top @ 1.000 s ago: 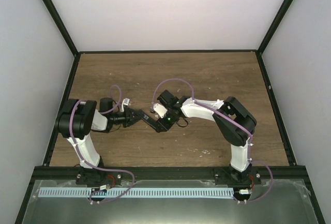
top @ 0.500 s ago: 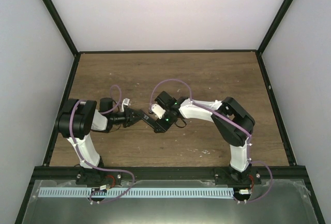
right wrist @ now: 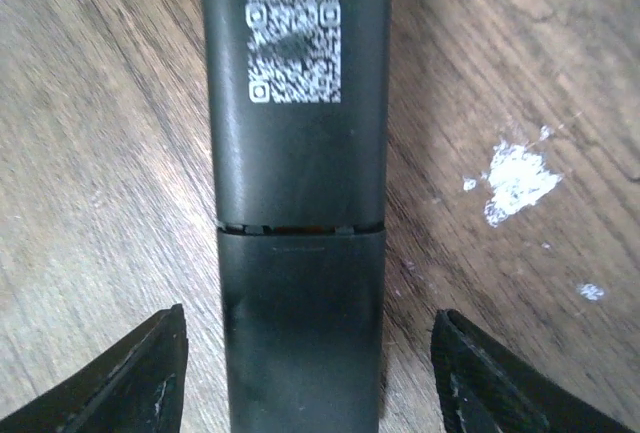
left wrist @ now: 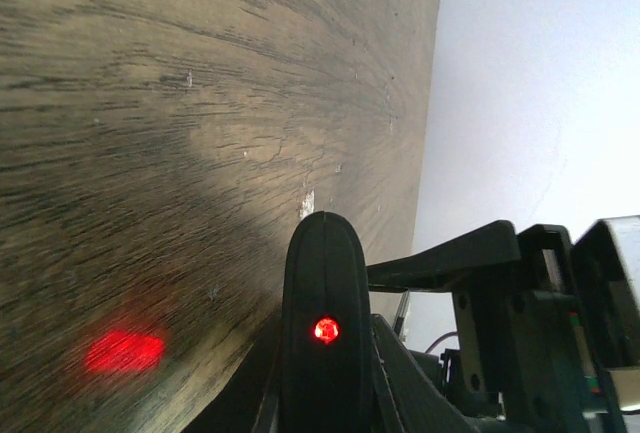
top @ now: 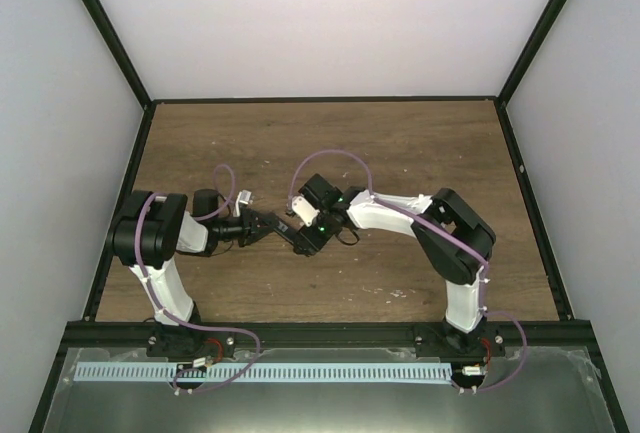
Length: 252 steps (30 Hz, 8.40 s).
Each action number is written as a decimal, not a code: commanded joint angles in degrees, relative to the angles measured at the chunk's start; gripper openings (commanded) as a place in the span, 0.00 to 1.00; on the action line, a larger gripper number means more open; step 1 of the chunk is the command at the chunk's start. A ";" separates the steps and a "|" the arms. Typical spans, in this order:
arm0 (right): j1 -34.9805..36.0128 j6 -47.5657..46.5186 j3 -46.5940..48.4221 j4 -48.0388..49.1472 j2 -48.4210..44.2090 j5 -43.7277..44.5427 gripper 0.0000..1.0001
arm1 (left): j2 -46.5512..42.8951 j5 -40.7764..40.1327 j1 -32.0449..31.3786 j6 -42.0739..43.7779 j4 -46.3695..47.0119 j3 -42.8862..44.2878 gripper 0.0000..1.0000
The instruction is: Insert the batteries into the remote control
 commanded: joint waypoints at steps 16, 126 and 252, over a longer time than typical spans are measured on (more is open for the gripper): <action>-0.42 3.03 2.01 1.46 -2.57 4.08 0.35 | 1.32 -0.39 -0.19 1.98 0.53 0.05 0.00; -4.21 2.46 -3.43 6.53 7.07 -8.57 0.10 | 2.81 1.57 -0.28 0.49 3.04 0.14 0.00; -9.47 21.62 -1.43 1.94 5.56 -20.44 0.21 | 3.41 1.90 -0.88 0.49 2.94 0.56 0.00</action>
